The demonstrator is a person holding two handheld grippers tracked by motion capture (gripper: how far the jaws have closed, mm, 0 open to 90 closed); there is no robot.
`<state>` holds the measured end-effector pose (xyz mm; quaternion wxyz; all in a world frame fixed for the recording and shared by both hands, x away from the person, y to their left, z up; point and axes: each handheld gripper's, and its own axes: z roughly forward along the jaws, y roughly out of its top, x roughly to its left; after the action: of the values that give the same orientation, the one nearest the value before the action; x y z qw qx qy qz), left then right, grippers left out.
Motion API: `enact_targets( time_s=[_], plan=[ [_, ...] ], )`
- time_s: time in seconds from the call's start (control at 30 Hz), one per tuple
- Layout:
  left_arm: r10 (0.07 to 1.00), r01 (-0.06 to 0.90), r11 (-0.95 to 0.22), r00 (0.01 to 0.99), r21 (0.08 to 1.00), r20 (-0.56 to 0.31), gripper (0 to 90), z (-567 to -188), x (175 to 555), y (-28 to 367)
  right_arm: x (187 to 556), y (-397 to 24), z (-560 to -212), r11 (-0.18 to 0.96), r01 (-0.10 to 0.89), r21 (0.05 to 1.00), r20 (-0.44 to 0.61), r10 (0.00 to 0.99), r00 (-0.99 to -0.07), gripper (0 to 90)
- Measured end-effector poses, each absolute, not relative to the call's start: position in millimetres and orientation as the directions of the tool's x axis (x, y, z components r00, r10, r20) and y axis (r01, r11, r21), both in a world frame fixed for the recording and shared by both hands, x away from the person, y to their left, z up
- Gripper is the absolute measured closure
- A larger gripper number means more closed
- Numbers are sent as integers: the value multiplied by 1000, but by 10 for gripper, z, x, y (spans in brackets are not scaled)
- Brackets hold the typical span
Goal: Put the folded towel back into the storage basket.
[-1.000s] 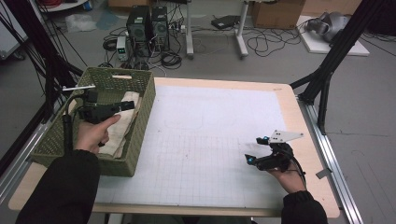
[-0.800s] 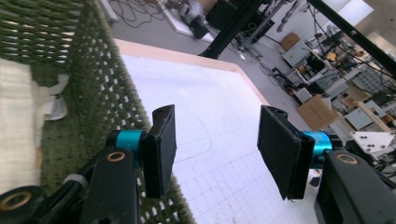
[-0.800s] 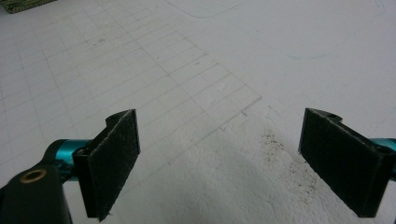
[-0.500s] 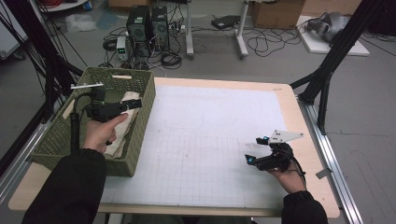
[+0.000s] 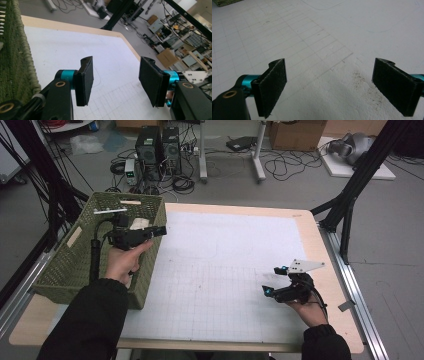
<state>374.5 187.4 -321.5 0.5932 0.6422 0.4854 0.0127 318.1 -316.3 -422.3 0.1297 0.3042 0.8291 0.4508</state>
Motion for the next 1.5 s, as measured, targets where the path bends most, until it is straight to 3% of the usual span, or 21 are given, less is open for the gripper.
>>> enact_targets(
  time_s=[0.93, 1.5],
  plan=[
    [671, 581, 204, 503, 788, -544, 417, -3285, 3703, 1304, 3188, -3180, -4202, 400, 382, 833, 65, 615, -786, 119],
    [695, 556, 219, 488, 802, -528, 405, -3410, 3601, 1188, 3187, -3191, -4180, 394, 381, 836, 69, 613, -787, 119]
  ],
)
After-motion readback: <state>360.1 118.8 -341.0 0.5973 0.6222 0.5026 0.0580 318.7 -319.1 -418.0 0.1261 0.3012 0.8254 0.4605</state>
